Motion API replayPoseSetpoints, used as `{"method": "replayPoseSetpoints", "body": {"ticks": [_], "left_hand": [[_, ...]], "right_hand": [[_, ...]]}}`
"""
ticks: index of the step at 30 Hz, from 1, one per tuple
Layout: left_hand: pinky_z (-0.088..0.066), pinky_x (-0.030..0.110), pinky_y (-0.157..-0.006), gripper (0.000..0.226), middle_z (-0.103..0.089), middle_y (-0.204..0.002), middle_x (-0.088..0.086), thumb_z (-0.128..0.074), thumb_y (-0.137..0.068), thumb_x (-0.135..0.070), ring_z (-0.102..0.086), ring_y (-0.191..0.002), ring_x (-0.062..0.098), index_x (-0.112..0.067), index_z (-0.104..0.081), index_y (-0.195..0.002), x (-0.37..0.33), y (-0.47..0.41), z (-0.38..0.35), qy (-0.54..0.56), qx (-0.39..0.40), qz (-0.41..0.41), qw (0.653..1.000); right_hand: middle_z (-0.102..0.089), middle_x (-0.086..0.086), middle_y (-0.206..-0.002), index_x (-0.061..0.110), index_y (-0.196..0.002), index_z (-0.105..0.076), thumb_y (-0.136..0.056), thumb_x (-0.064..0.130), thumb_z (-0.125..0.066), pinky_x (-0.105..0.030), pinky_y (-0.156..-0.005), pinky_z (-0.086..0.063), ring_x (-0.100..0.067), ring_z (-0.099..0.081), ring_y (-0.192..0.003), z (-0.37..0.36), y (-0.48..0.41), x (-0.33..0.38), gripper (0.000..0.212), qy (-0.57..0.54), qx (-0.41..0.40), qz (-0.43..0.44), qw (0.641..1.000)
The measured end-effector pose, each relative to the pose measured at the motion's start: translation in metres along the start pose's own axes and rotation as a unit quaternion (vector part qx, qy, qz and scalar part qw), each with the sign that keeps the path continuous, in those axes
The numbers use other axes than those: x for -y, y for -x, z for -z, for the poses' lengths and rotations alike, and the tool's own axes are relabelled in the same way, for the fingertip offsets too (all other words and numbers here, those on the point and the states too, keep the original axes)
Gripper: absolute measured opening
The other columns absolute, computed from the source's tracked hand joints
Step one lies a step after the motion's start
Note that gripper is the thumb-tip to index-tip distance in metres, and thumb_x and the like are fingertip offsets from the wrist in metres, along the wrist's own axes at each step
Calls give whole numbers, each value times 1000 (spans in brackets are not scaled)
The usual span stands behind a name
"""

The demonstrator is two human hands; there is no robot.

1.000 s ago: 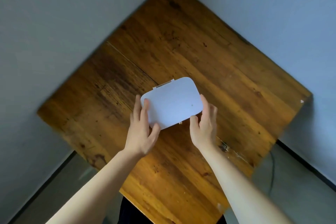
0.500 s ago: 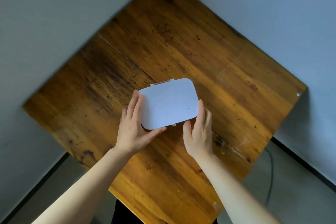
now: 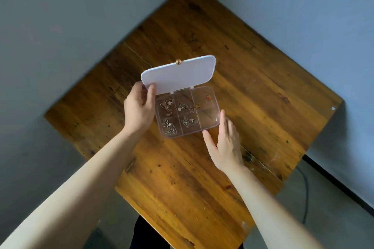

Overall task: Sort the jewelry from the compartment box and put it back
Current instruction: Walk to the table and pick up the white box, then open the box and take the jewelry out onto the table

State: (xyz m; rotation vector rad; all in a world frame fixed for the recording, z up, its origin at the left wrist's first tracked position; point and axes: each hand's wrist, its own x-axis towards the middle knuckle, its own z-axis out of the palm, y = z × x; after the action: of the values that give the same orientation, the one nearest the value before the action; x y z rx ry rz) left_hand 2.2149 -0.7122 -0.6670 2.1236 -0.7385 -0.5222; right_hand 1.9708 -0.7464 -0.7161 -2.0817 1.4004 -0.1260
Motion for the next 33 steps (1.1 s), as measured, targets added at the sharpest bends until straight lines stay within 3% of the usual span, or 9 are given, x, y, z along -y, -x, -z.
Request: {"method": "replayPoseSetpoints", "body": {"ticks": [4,9,13,17,20,24,28,31,33], "left_hand": [[-53,29,-78,32,-68,-117,3,-52,-101,-20,-66,-98,18,-9,-57,-131,13,-34,2,-6,9,92,996],[-48,18,-58,29,-70,-113,6,-52,-102,-18,-63,-70,4,-10,-61,-128,28,-73,8,36,2,168,985],[-50,21,-64,25,-71,-103,5,-51,-103,-18,-61,-72,7,-11,-64,-122,28,-92,14,69,-12,193,979],[-52,33,-80,23,-71,-95,1,-49,-103,-24,-64,-90,18,-12,-68,-108,39,-83,15,85,8,209,974],[-51,38,-95,33,-67,-119,3,-48,-103,-28,-62,-106,20,-12,-58,-130,44,-60,12,12,10,181,983],[-45,29,-97,49,-55,-139,-1,-56,-99,-22,-55,-117,12,-20,-42,-145,54,-18,11,-41,41,84,995],[-43,14,-82,49,-52,-139,5,-56,-98,-19,-56,-118,17,-18,-44,-146,65,1,11,-59,45,54,996],[-42,25,-88,46,-52,-137,6,-52,-98,-18,-55,-118,20,-17,-45,-144,58,2,6,-63,15,68,996],[-41,28,-92,45,-52,-135,7,-50,-99,-16,-52,-120,21,-17,-46,-143,56,4,2,-58,-1,70,996]], "right_hand": [[-29,-12,-160,14,-160,-4,-100,58,-33,-41,-115,-32,-28,-33,-144,-4,-14,14,79,32,15,24,999],[-37,-16,-154,9,-159,-7,-101,56,-33,-42,-113,-35,-29,-39,-139,-15,-45,34,79,51,8,63,997],[-43,-18,-149,5,-159,-9,-102,53,-38,-45,-109,-37,-31,-44,-134,-20,-64,49,79,66,-1,82,994],[-43,-17,-149,7,-159,-9,-102,54,-38,-46,-111,-34,-31,-44,-134,-22,-68,48,79,68,-2,82,994],[-39,-15,-152,10,-159,-7,-103,50,-39,-46,-113,-31,-29,-40,-137,-21,-69,47,76,61,8,79,995],[-34,-13,-156,13,-158,-18,-103,34,-43,-46,-113,-32,-27,-38,-139,-11,-73,52,64,12,-1,70,997],[-44,-9,-148,14,-149,-41,-102,31,-49,-39,-106,-40,-22,-48,-128,-2,-92,72,51,10,-90,133,987],[-55,-5,-131,10,-137,-55,-98,18,-55,-42,-86,-58,-22,-64,-100,-6,-114,88,40,34,-29,247,968],[-57,-6,-128,12,-137,-56,-94,10,-57,-48,-75,-60,-29,-66,-96,-8,-123,96,43,93,39,291,951]]}}
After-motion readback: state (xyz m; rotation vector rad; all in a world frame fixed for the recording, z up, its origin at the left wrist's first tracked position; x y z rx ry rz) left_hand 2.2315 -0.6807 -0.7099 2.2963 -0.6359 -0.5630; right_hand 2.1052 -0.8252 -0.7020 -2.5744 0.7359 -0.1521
